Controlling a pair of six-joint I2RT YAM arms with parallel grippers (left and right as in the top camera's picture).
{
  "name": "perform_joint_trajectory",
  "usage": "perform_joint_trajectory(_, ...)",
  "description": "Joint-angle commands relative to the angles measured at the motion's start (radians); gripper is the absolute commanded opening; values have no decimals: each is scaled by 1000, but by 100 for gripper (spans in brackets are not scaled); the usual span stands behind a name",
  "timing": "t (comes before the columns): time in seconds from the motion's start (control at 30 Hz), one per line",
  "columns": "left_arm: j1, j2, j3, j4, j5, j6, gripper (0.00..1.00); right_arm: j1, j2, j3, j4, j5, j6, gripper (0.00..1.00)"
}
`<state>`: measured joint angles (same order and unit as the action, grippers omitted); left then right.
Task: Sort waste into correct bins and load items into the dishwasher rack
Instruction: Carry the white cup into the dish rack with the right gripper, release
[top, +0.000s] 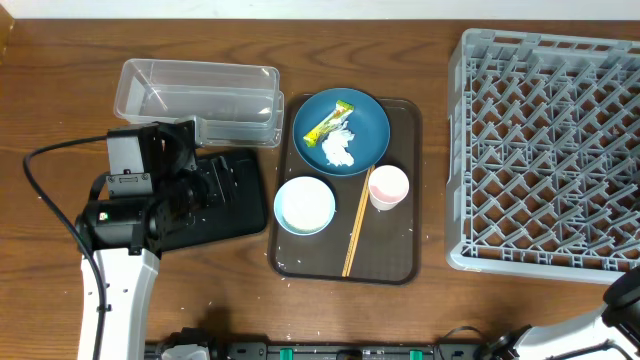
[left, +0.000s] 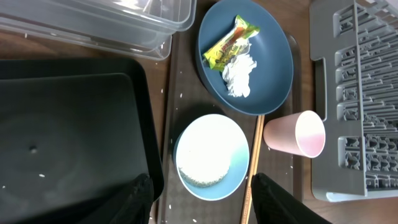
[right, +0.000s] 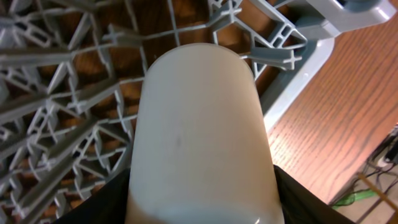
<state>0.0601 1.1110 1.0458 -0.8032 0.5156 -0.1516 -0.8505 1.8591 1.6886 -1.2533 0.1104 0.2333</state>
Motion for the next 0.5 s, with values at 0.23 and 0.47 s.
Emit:
perform_joint_trajectory(0.23,4,6,11,-4,-11,20,54,-21,34,8,39,-93,32,62)
perform_joint_trajectory(0.47,4,6,11,-4,-12,20,54,-21,34,8,60,-137,32,64)
